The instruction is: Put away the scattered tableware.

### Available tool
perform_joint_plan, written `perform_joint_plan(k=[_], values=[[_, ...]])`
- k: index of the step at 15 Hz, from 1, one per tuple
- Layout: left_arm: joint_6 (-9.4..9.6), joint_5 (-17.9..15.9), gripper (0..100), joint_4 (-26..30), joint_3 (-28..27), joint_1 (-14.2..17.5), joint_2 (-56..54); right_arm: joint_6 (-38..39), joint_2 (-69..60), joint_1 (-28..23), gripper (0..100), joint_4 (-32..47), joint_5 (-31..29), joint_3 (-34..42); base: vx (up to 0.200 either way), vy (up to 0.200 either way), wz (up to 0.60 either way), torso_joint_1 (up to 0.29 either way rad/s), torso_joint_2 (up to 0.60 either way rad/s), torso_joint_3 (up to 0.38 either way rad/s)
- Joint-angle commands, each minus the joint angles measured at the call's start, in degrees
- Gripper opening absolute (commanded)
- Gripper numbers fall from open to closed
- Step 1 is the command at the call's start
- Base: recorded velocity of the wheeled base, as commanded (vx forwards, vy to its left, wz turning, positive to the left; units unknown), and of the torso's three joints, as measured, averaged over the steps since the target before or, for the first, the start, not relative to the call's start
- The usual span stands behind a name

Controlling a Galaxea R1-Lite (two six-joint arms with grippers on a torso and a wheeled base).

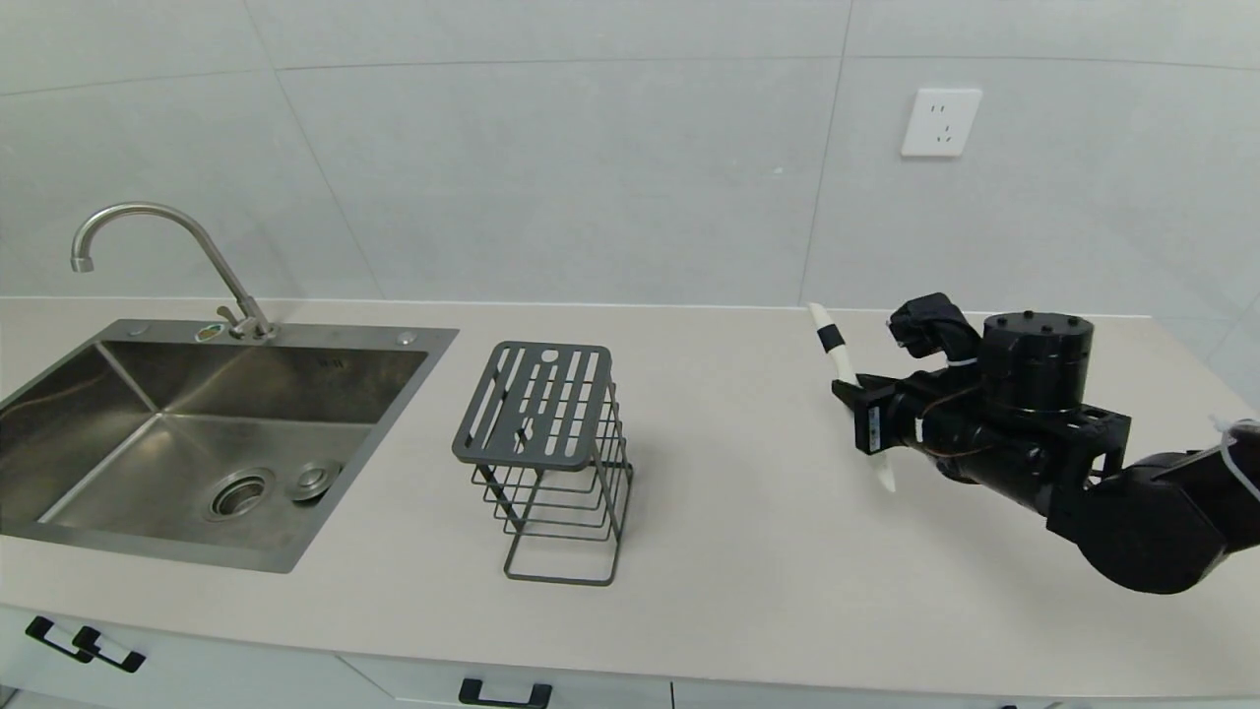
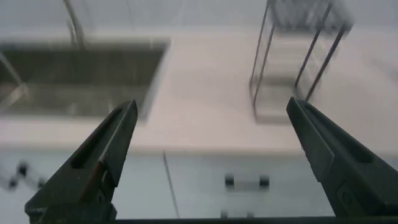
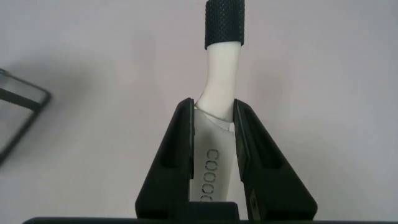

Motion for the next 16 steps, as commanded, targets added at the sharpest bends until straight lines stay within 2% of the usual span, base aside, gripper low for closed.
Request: perform_joint_plan(k=[1,3,4,5,6,7,9,10,11,12,13,15,16], values=[[-0.68,-1.82,100,-1.62,-0.5,0.02,0.05,-4.92,-3.73,-0.4,0,-6.9,6.57,5.21,0.0,0.0,0.0,0.0,0.0,0.0],[-1.82,-10.78,100,-0.04,-3.84,-1.3,2.69,-5.88,-7.69,-0.4,0,-8.83,10.97,9.08,0.0,0.0,0.0,0.0,0.0,0.0],[-3.05,-15.44,100,0.22,-7.18,-3.23,6.99,-7.03,-9.45,-0.4,0,-9.97,13.69,10.04,0.0,0.0,0.0,0.0,0.0,0.0],[-3.23,-17.11,100,-0.22,-10.96,-4.73,12.44,-8.52,-10.5,-0.58,0,-12.43,16.94,10.92,0.0,0.0,0.0,0.0,0.0,0.0],[-3.14,-17.29,100,-1.8,-14.39,-5.96,17.36,-9.84,-11.2,-0.67,0,-15.33,20.02,12.06,0.0,0.0,0.0,0.0,0.0,0.0],[-2.97,-17.55,100,-5.93,-17.38,-7.8,22.9,-11.33,-11.73,-0.67,0,-18.15,23.71,13.65,0.0,0.0,0.0,0.0,0.0,0.0],[-2.88,-18.87,100,-17.53,-19.22,-11.76,34.59,-12.56,-11.56,-0.75,0,-23.6,28.46,15.05,0.0,0.0,0.0,0.0,0.0,0.0],[-2.79,-21.51,100,-25.88,-18.7,-13.34,41.88,-12.74,-10.77,-0.75,0,-27.9,29.95,16.11,0.0,0.0,0.0,0.0,0.0,0.0],[-1.91,-26.52,100,-34.76,-17.64,-15.1,47.77,-12.74,-10.59,-0.75,0,-30.89,31.18,17.78,0.0,0.0,0.0,0.0,0.0,0.0],[0.02,-31.7,100,-42.32,-16.94,-15.8,52.87,-12.74,-10.85,-0.84,0,-32.47,31.97,19.27,0.0,0.0,0.0,0.0,0.0,0.0],[2.75,-36.1,100,-48.56,-16.76,-15.8,58.06,-12.74,-10.85,-0.84,0,-34.49,32.41,20.24,0.0,0.0,0.0,0.0,0.0,0.0],[8.37,-44.27,100,-55.94,-17.47,-15.89,66.93,-12.92,-11.91,-0.84,0,-35.2,33.29,20.24,0.0,0.0,0.0,0.0,0.0,0.0],[10.13,-46.91,100,-57.7,-18.43,-15.89,71.24,-13.09,-12.43,-0.67,0,-35.29,33.29,19.89,0.0,0.0,0.0,0.0,0.0,0.0]])
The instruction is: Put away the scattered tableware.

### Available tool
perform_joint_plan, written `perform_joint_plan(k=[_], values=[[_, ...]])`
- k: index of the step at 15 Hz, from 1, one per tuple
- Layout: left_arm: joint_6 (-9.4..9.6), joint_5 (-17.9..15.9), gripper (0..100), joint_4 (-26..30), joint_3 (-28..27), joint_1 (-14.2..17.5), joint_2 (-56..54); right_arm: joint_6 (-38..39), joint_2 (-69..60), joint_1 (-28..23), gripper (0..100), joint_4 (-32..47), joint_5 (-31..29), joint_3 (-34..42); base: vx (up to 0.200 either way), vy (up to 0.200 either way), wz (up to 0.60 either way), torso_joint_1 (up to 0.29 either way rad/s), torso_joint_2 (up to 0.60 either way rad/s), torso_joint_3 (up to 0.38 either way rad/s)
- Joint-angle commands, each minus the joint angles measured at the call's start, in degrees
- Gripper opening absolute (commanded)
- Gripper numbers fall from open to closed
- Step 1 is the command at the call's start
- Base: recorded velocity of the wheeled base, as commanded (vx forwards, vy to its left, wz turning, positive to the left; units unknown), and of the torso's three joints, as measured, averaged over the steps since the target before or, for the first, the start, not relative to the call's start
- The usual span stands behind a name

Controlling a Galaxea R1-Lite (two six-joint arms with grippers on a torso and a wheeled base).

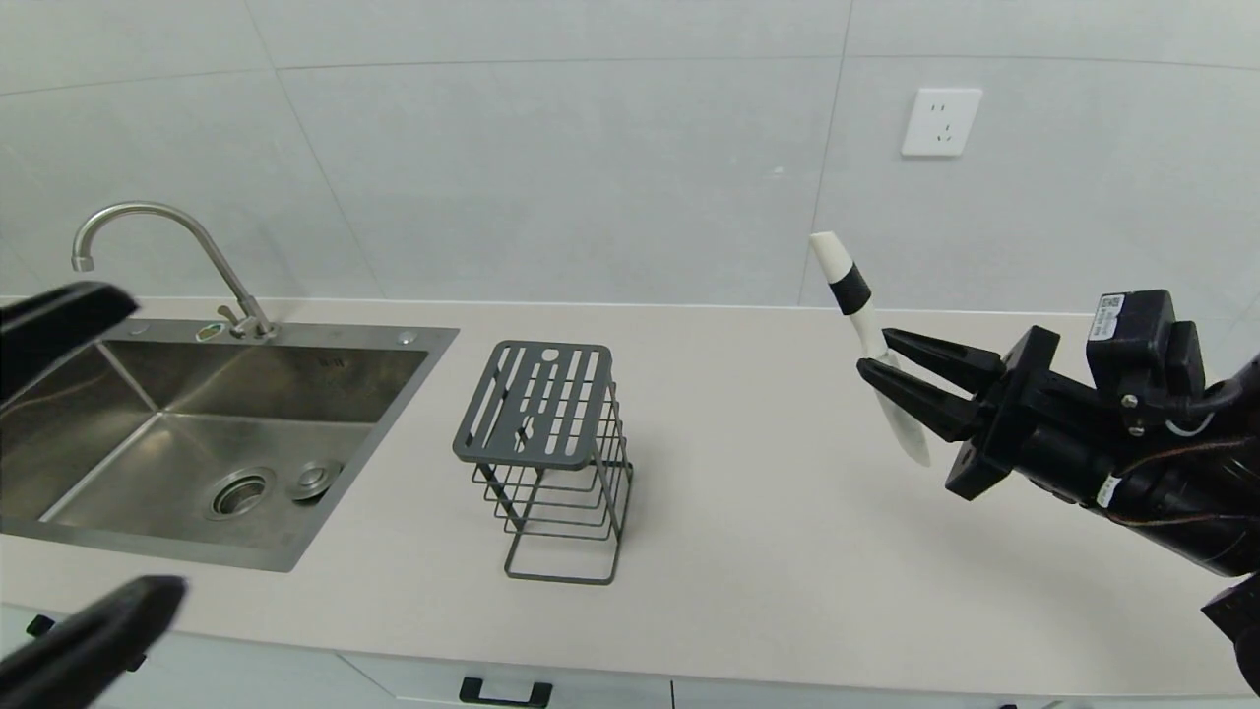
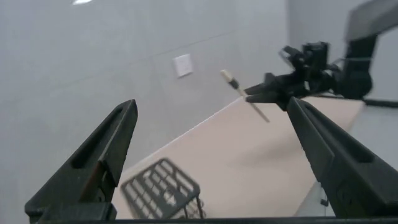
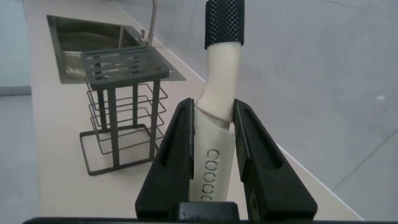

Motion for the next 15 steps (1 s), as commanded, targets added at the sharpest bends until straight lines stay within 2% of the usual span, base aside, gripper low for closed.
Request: perform_joint_plan(k=[1,2,3,6,8,10,12,13,15], values=[[5.38,-9.41,100,-8.19,-2.85,-1.26,20.48,-0.16,-1.49,0.6,0,-0.34,0.11,0.07,0.0,0.0,0.0,0.0,0.0,0.0],[5.64,-11.43,100,-9.77,-4.52,-2.23,23.56,-0.16,-2.11,1.57,0,-0.34,0.2,0.51,0.0,0.0,0.0,0.0,0.0,0.0],[5.47,-12.93,100,-10.48,-7.34,-4.95,26.72,-0.16,-3.16,2.89,0,-0.43,0.38,0.86,0.0,0.0,0.0,0.0,0.0,0.0],[5.47,-12.93,100,-10.91,-13.84,-10.84,35.51,-0.16,-4.66,7.11,0,-0.52,0.38,1.47,0.0,0.0,0.0,0.0,0.0,0.0],[5.2,-12.93,100,-11.97,-17.35,-13.22,40.61,-0.51,-4.66,8.95,0,-0.87,0.46,2.0,0.0,0.0,0.0,0.0,0.0,0.0],[4.94,-12.93,100,-12.06,-21.66,-14.18,43.95,-0.78,-5.62,11.24,0,-0.87,0.46,2.53,0.0,0.0,0.0,0.0,0.0,0.0],[3.36,-12.93,100,-12.76,-25.7,-15.68,46.58,-0.95,-6.24,12.29,0,-0.87,0.64,4.46,0.0,0.0,0.0,0.0,0.0,0.0],[1.78,-12.84,100,-14.43,-27.29,-16.91,48.25,-0.95,-6.77,12.29,0,-0.96,0.64,4.64,0.0,0.0,0.0,0.0,0.0,0.0],[-3.06,-12.22,100,-19.97,-29.57,-19.72,51.77,-0.95,-8.09,12.29,0,-0.87,0.73,5.16,0.0,0.0,0.0,0.0,0.0,0.0]])
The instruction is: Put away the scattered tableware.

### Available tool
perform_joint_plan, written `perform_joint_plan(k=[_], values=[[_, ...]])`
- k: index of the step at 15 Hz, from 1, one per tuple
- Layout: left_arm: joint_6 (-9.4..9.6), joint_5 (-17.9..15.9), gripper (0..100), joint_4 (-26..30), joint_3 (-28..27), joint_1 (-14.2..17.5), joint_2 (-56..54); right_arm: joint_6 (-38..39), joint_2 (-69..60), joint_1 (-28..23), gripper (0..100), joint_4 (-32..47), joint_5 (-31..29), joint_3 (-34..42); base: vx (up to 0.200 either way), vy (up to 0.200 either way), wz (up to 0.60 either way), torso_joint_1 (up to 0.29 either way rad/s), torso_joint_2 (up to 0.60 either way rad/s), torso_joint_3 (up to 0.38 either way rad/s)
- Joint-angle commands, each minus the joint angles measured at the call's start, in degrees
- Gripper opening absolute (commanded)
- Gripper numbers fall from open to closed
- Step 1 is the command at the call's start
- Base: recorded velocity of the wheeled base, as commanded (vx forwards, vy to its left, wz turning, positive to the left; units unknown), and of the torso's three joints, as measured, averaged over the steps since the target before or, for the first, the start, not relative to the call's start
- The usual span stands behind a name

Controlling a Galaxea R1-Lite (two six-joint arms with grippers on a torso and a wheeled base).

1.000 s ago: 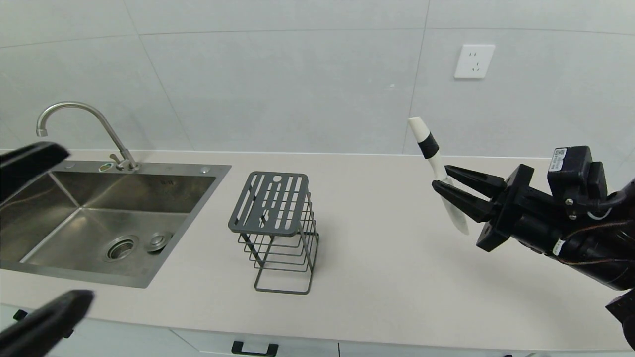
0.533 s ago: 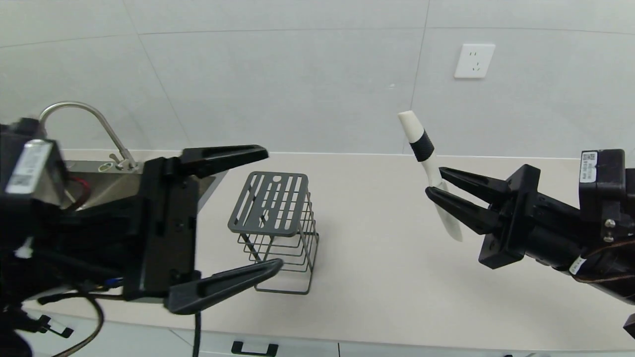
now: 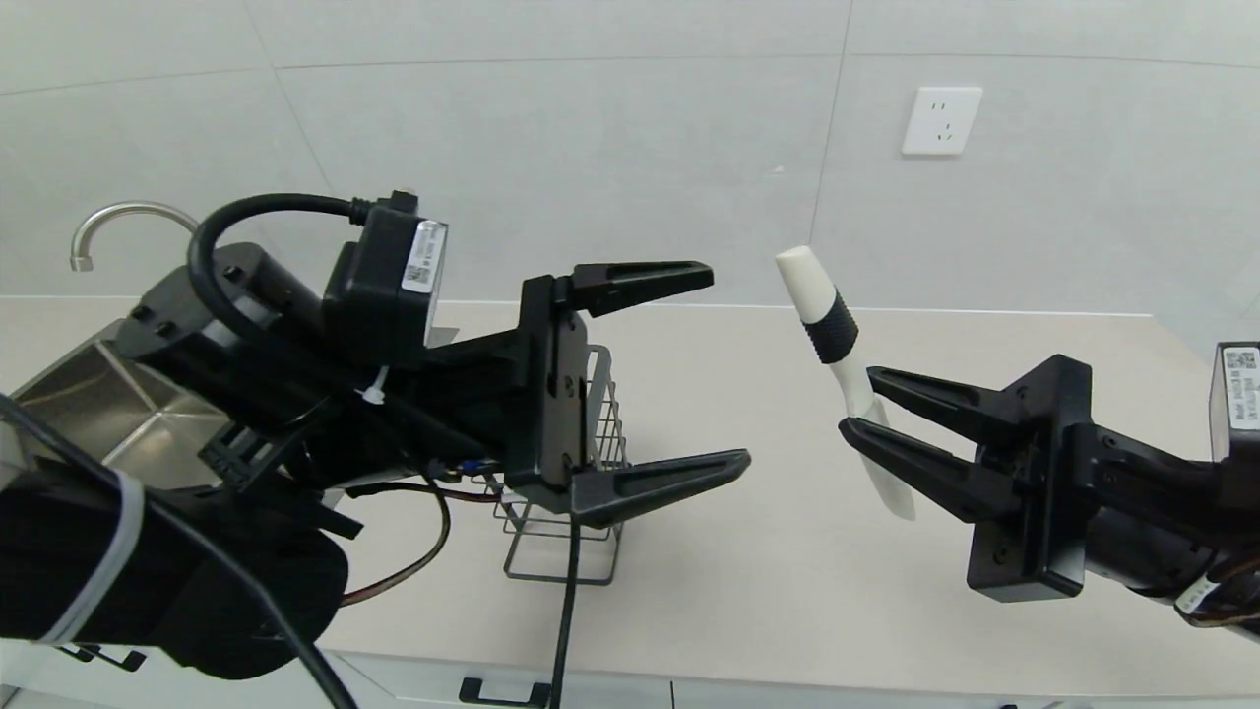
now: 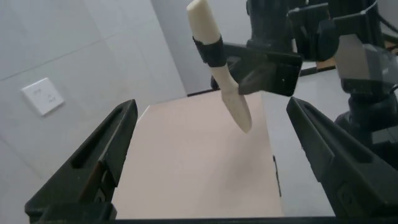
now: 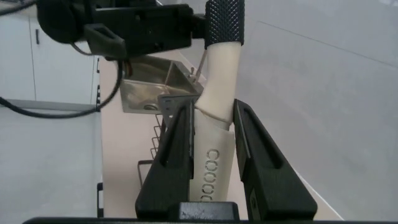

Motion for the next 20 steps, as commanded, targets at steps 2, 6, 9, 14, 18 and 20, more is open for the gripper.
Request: perform_joint_plan(k=[2,6,9,14,18,20], values=[[-6.53,2.55,100,-4.61,-4.8,-4.39,7.82,-0.08,-2.83,0.14,0,-0.06,0.12,2.19,0.0,0.0,0.0,0.0,0.0,0.0],[-7.84,2.99,100,-4.61,-9.11,-7.29,9.75,-0.08,-5.65,0.14,0,-0.06,0.12,4.04,0.0,0.0,0.0,0.0,0.0,0.0],[-10.83,5.89,100,-4.61,-13.33,-9.48,10.54,-0.08,-6.35,0.14,0,-0.23,0.12,4.74,0.0,0.0,0.0,0.0,0.0,0.0],[-13.21,5.97,100,-4.61,-14.56,-12.03,10.36,-0.08,-6.0,0.23,0,-0.32,0.12,4.3,0.0,0.0,0.0,0.0,0.0,0.0],[-13.21,6.68,100,-4.61,-14.47,-12.21,9.84,-0.08,-5.91,0.23,0,-0.32,0.12,4.04,0.0,0.0,0.0,0.0,0.0,0.0],[-13.29,6.68,100,-4.61,-14.47,-12.47,9.75,-0.08,-5.73,0.23,0,-0.32,0.12,4.04,0.0,0.0,0.0,0.0,0.0,0.0]])
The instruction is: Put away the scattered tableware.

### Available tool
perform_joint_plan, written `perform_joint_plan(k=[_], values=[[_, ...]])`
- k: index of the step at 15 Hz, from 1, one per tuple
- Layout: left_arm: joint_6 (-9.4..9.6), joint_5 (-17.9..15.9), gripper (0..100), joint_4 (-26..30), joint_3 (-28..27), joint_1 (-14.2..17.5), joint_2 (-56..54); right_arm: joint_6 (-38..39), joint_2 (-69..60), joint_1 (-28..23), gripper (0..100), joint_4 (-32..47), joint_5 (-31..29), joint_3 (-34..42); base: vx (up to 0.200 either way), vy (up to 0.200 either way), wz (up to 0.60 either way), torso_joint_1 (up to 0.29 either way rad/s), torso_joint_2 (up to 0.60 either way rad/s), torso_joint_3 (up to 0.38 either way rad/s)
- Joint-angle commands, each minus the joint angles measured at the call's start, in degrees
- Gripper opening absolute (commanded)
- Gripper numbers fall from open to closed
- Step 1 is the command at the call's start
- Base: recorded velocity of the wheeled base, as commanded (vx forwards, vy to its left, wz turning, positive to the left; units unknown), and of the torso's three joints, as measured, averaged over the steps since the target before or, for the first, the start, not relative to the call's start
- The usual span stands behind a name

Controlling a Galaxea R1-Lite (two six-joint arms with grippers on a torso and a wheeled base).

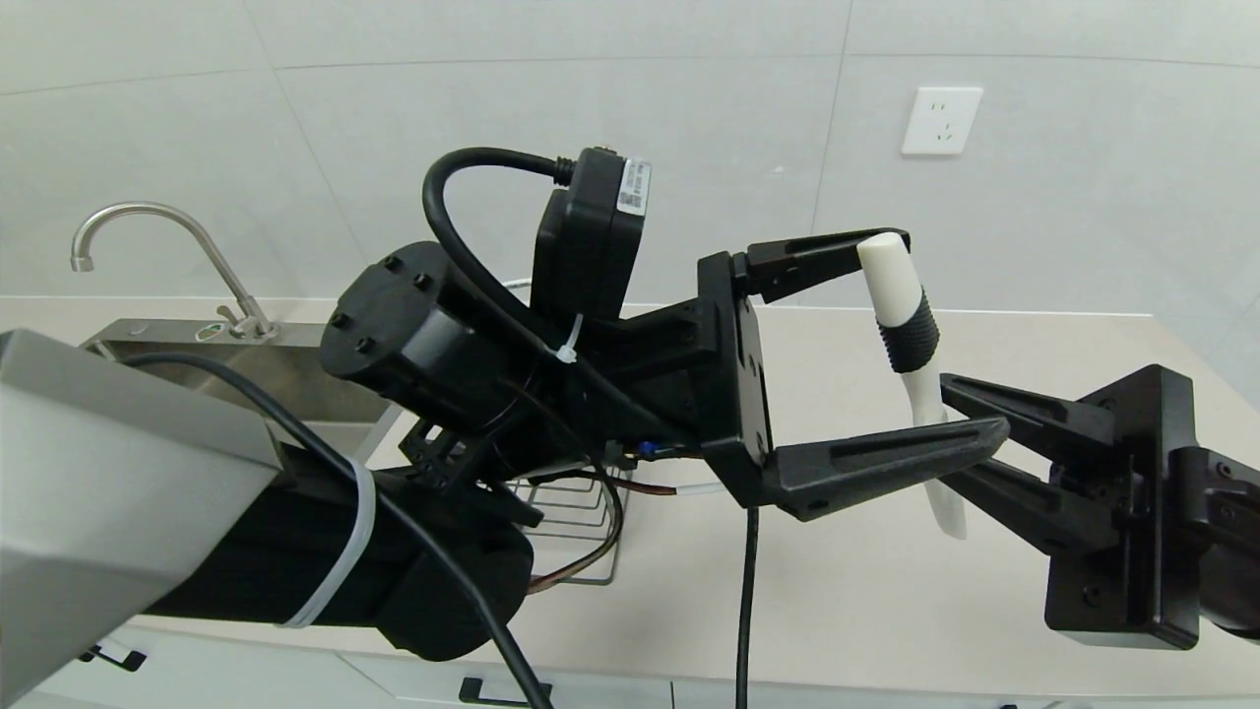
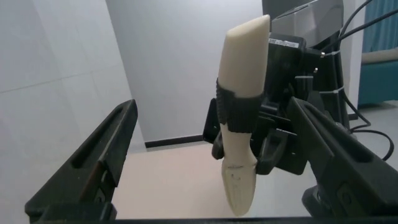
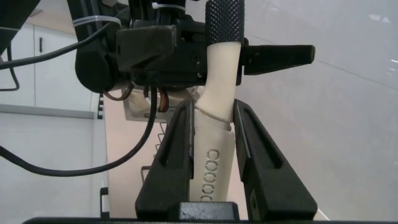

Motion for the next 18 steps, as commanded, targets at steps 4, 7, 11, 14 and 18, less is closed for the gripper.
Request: perform_joint_plan(k=[4,7,11,14,18], values=[[-0.03,0.05,100,-0.06,0.0,-0.76,-0.54,-0.02,0.56,0.03,0,-0.01,0.03,-0.18,0.0,0.0,0.0,0.0,0.0,0.0],[0.06,1.28,0,-0.06,0.18,-1.29,-0.45,-0.02,0.92,0.03,0,-0.01,0.03,-1.06,0.0,0.0,0.0,0.0,0.0,0.0],[0.06,1.63,0,-0.06,0.18,-1.38,-0.54,-0.02,1.18,-0.06,0,-0.01,0.03,-3.08,0.0,0.0,0.0,0.0,0.0,0.0],[0.06,2.95,0,-0.06,0.18,-1.29,-0.54,-0.02,2.06,-0.32,100,0.25,0.74,-2.56,0.0,0.0,0.0,0.0,0.0,0.0],[0.06,6.29,0,-0.06,0.18,-0.85,-0.81,-0.63,2.41,-0.23,100,0.07,0.65,-1.41,0.0,0.0,0.0,0.0,0.0,0.0]])
